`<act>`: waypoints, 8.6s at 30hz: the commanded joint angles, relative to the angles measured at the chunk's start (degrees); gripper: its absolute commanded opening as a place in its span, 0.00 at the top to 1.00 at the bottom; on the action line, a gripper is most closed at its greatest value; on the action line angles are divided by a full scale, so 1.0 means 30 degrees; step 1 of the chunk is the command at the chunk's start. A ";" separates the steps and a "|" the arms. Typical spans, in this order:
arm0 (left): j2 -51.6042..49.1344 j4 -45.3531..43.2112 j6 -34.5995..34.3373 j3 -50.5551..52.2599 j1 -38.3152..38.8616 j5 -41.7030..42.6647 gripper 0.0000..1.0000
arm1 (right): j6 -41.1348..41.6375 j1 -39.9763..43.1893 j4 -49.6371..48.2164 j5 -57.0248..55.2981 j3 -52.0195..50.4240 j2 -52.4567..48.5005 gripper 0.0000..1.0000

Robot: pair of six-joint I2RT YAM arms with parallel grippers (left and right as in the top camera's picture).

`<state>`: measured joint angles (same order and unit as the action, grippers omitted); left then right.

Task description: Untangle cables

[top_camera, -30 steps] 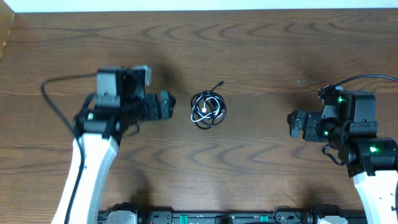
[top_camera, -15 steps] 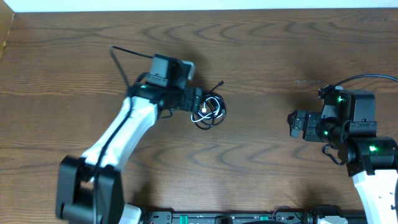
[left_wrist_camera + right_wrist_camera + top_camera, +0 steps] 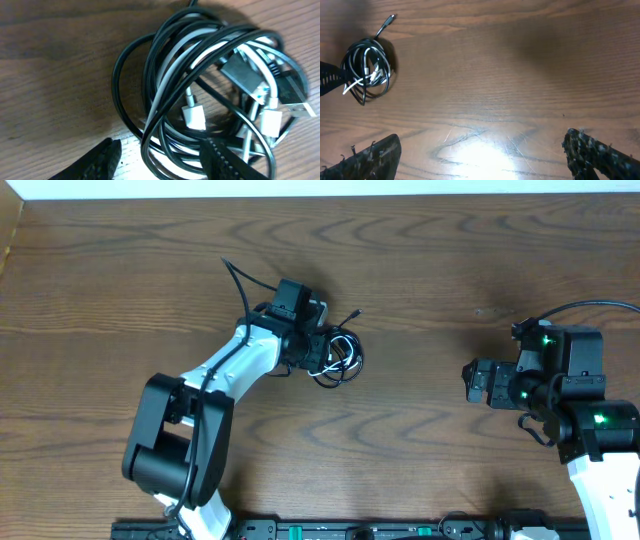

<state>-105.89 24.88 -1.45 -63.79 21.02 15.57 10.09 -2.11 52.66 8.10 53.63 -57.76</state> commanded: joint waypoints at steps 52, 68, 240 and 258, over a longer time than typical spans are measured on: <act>0.5115 -0.3264 -0.4131 -0.0525 0.1115 1.5380 0.92 | -0.1100 -0.2586 -0.7111 0.5151 0.0335 -0.9253 0.93; 0.5115 0.2178 -0.4291 -0.0525 0.0124 0.3891 0.49 | -0.5887 -0.2579 -0.6033 1.8498 0.0342 -0.9231 0.99; 1.1781 -0.9799 -0.4641 -0.0066 -0.2266 2.0531 0.93 | -0.2535 -0.6215 -1.3413 1.1715 0.0357 -0.9202 0.16; 1.1752 -1.0061 -0.4663 -0.0066 -0.3249 1.6852 0.93 | -0.4189 -0.6331 -1.0754 1.2043 0.0357 -0.9194 0.15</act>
<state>-71.02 -4.95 -15.22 -63.35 11.40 69.73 -0.56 -21.08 20.36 41.21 54.26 -85.38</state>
